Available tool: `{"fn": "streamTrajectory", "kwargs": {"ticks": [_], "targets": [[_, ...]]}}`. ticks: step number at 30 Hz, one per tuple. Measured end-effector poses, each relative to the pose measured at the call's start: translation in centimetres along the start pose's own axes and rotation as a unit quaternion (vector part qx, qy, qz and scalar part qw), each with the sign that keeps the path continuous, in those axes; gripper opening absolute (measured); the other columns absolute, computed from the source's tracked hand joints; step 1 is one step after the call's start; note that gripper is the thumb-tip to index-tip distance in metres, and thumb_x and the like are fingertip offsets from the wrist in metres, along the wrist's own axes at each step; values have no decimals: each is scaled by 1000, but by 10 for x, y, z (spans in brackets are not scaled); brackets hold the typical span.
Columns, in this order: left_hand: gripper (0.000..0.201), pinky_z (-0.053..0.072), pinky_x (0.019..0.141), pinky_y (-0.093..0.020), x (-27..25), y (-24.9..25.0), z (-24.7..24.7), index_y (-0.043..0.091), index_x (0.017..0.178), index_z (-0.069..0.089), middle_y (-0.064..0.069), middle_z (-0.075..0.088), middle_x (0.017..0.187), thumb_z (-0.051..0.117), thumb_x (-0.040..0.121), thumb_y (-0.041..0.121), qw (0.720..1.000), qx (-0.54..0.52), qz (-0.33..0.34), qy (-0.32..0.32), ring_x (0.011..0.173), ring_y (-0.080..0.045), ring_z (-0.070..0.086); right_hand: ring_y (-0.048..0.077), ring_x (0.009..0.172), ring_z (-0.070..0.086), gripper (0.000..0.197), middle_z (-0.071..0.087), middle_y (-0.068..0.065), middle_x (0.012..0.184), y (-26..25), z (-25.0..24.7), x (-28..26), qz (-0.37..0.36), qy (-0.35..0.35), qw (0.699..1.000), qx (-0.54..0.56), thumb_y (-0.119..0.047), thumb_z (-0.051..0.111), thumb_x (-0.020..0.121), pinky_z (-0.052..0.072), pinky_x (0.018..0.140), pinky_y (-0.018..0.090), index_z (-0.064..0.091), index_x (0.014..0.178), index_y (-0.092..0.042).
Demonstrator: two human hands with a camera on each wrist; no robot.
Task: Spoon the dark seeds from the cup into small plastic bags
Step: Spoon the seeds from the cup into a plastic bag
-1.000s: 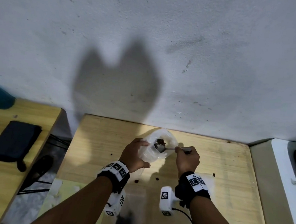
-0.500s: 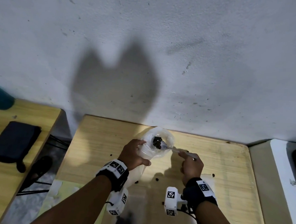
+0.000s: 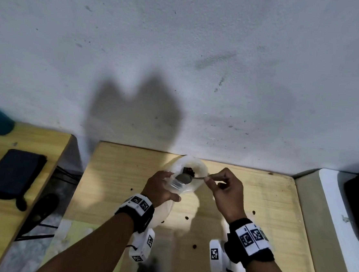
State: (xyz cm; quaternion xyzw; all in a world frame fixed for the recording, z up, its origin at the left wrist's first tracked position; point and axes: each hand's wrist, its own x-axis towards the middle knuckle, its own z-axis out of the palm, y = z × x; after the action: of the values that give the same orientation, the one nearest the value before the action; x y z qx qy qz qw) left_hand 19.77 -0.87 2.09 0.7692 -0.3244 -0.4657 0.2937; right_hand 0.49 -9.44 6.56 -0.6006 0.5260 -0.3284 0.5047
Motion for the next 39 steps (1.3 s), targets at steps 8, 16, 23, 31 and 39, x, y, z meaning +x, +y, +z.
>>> {"fn": "streamTrajectory", "kwargs": {"ticks": [8, 16, 23, 31, 39], "targets": [[102, 53, 80, -29, 1, 0, -6, 21, 126, 58, 1, 65, 118, 89, 30, 35, 996, -78, -52, -8, 102, -15, 64, 20, 78, 66, 25, 69, 5, 76, 21, 1, 1, 14, 151, 988, -36, -5, 75, 81, 49, 67, 29, 54, 68, -13], [80, 51, 74, -28, 4, 2, -9, 21, 116, 64, 0, 71, 104, 90, 41, 24, 995, -75, -59, -27, 92, -16, 66, 14, 55, 46, 32, 52, -3, 61, 45, 28, 2, 48, 174, 979, -94, -10, 71, 85, 38, 57, 15, 45, 67, -12], [81, 54, 81, -32, 8, -1, -9, 25, 117, 60, 2, 69, 106, 91, 43, 23, 996, -60, -47, -41, 96, -14, 65, 24, 70, 50, 32, 49, -1, 61, 65, 43, 4, 188, 206, 960, 0, -6, 73, 76, 44, 75, 34, 44, 63, -11], [91, 54, 88, -36, 7, -2, -10, 25, 120, 59, 5, 65, 112, 89, 34, 33, 998, -36, -29, -41, 100, -15, 64, 21, 61, 43, 28, 50, 4, 64, 70, 39, 12, 306, 169, 932, 93, -12, 79, 65, 38, 61, 34, 52, 59, -16], [92, 52, 89, -32, 4, -6, -9, 25, 125, 55, 5, 59, 123, 92, 41, 29, 999, -28, -21, -16, 106, -15, 59, 17, 48, 33, 21, 41, 4, 59, 56, 11, 14, 292, 161, 934, 129, -6, 74, 76, 27, 45, 27, 54, 74, -13]]}}
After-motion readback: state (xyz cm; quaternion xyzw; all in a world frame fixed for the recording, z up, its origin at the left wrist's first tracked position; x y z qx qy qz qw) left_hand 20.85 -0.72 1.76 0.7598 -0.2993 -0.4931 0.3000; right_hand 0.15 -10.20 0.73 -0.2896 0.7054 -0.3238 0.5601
